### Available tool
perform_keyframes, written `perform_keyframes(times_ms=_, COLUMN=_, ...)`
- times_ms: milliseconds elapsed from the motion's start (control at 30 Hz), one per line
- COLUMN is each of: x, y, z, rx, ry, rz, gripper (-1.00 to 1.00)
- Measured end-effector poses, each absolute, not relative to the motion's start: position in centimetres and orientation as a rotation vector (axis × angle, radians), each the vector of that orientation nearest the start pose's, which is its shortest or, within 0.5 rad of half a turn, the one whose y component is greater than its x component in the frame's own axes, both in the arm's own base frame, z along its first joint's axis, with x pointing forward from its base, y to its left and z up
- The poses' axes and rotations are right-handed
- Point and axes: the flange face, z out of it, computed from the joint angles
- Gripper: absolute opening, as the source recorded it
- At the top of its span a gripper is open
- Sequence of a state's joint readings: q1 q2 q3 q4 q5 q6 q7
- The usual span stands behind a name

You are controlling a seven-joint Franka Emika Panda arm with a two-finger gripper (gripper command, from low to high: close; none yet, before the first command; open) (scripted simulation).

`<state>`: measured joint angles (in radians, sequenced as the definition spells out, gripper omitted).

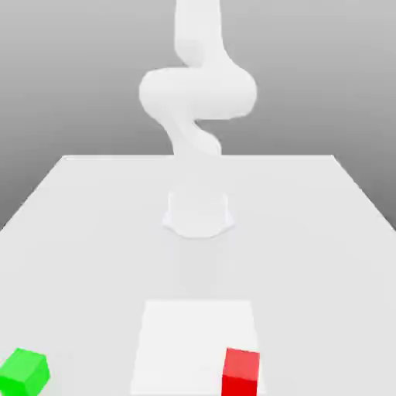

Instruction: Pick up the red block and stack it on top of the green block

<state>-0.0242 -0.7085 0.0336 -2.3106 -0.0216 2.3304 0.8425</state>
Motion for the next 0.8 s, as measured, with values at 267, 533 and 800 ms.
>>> perform_keyframes(times_ms=267, x=46.6, y=2.4, z=54.2, rx=-2.646, ry=1.254, rz=-0.735, gripper=0.0)
perform_keyframes(times_ms=533, x=50.5, y=3.5, z=39.6, rx=-2.745, ry=1.378, rz=-0.449, gripper=0.0)
perform_keyframes(times_ms=800, x=49.9, y=5.4, z=25.3, rx=-2.774, ry=1.465, rz=-0.116, gripper=0.0)
